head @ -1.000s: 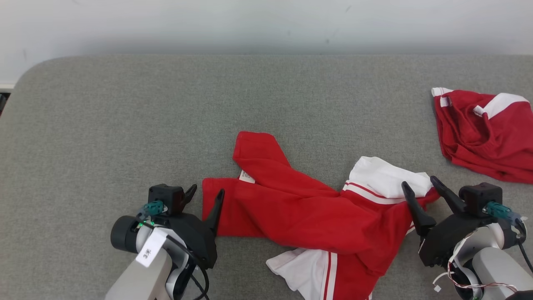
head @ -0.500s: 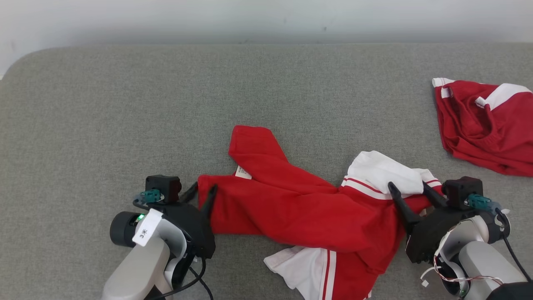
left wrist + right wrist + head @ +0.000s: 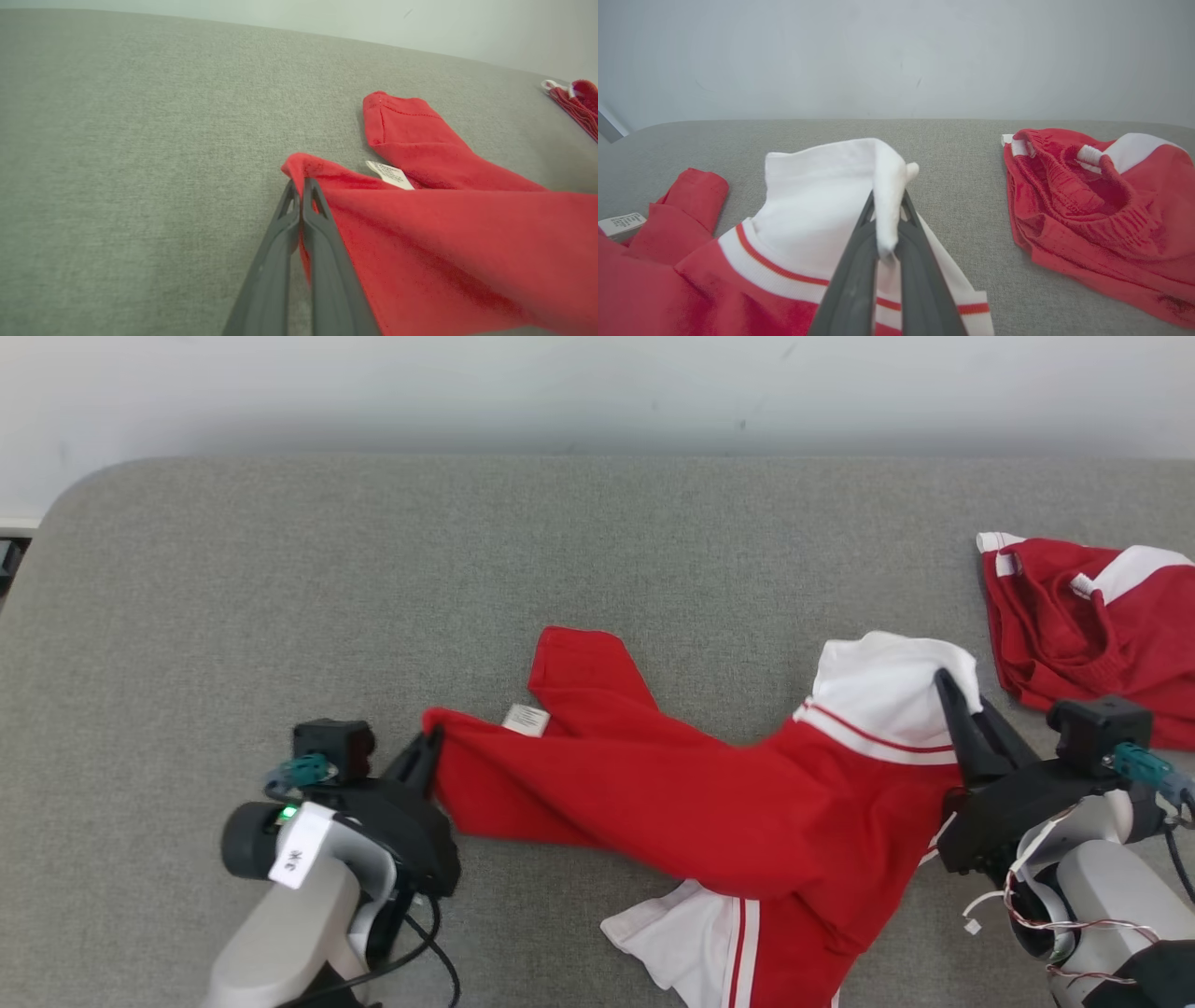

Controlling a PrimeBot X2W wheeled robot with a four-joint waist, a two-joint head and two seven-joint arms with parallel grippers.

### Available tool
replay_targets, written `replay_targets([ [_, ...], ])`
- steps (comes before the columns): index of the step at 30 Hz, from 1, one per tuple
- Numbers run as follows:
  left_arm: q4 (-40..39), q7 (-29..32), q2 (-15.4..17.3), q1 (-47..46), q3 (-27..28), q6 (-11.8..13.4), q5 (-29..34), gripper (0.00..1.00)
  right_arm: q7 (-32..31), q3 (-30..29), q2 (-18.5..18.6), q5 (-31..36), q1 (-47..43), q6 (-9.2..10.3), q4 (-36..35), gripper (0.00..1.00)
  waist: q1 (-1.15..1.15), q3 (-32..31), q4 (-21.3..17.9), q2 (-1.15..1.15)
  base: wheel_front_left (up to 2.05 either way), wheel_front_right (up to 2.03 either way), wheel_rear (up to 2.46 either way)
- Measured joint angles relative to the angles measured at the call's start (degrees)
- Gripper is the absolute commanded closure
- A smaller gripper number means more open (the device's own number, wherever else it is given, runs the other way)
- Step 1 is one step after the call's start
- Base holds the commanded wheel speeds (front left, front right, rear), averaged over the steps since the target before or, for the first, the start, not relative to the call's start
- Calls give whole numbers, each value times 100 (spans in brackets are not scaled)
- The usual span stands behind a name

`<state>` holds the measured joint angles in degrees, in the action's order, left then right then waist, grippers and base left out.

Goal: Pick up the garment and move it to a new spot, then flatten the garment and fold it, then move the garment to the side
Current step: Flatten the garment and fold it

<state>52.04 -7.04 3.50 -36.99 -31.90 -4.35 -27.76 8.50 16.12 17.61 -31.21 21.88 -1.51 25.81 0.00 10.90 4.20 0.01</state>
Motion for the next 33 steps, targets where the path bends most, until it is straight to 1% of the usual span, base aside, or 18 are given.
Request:
replay_targets([
  [2, -56, -180, 131, -27, 90, 62, 7, 100, 118, -75, 58, -12, 4, -1, 3, 100, 0, -75, 18, 0, 0, 0, 0],
  [4, -85, -231, 149, -31, 112, 81, 5, 100, 116, -75, 74, -51, 3, -15, 11, 100, 0, -99, 26, 0, 0, 0, 0],
  [6, -133, -271, 145, -40, 115, 76, 5, 100, 108, -65, 98, -90, -21, -94, 22, 100, 0, -132, 52, 0, 0, 0, 0],
  [9, -179, -297, 133, -40, 159, -43, -144, 100, -122, 70, 90, -211, 32, -275, 133, 100, -1, -143, 77, 0, 0, 0, 0],
  [11, -183, -169, 197, -108, 169, -144, -232, 100, -375, 200, 88, -269, 283, -365, 233, 100, 0, -105, 74, 0, 0, 0, 0],
  [12, -185, -83, 220, -196, 245, -203, -335, 100, -533, 240, 89, -310, 517, -404, 281, 100, 0, -75, 69, 0, 0, 0, 0],
  [14, -181, 207, 256, -536, 498, -281, -744, 100, -888, 326, 109, -325, 1152, -464, 390, 100, 0, 10, 53, 0, 0, 0, 0],
  [15, -178, 371, 291, -774, 648, -281, -977, 100, -1085, 361, 112, -364, 1525, -483, 438, 100, 0, 62, 42, 0, 0, 0, 0],
  [17, -154, 722, 491, -1407, 887, -280, -1284, 100, -1460, 443, 115, -398, 2443, -508, 631, 100, 0, 183, 18, 0, 0, 0, 0],
  [19, -163, 947, 784, -2191, 1007, -279, -1305, 100, -1696, 455, 162, -280, 3473, -508, 800, 100, 1, 318, -10, 0, 0, 0, 0],
  [21, -314, 1031, 993, -2986, 1068, -278, -1248, 100, -1700, 268, 181, -244, 4448, -506, 899, 100, 1, 460, -37, 0, 0, 0, 0],
  [23, -653, 931, 1042, -3732, 1084, -277, -1123, 100, -1470, -34, 216, -219, 5255, -498, 853, 100, 0, 611, -57, 0, 0, 0, 0],
  [24, -866, 833, 988, -4034, 1151, -277, -1107, 100, -1333, -151, 257, -221, 5580, -497, 756, 100, 0, 688, -62, 0, 0, 0, 0],
  [26, -1220, 610, 828, -4383, 1206, -280, -1106, 100, -1055, -175, 393, -190, 5974, -505, 590, 100, 0, 843, -59, -1, 0, 0, 0],
  [28, -1311, 405, 797, -4367, 1065, -280, -964, 100, -736, -99, 393, -189, 5989, -515, 632, 100, 0, 978, -38, -2, 0, 0, 0],
  [29, -1325, 314, 799, -4234, 1027, -281, -940, 100, -598, -9, 391, -186, 5833, -542, 646, 100, 0, 1026, -21, -1, 0, 0, 0],
  [30, -1336, 241, 833, -4029, 931, -280, -944, 100, -457, 75, 378, -187, 5569, -557, 654, 100, 1, 1052, 4, 0, 0, 0, 0],
  [33, -1365, 125, 1103, -3026, 576, -279, -964, 100, -201, 432, 198, -201, 4443, -566, 713, 100, 3, 1021, 42, 1, 0, 0, 0],
])
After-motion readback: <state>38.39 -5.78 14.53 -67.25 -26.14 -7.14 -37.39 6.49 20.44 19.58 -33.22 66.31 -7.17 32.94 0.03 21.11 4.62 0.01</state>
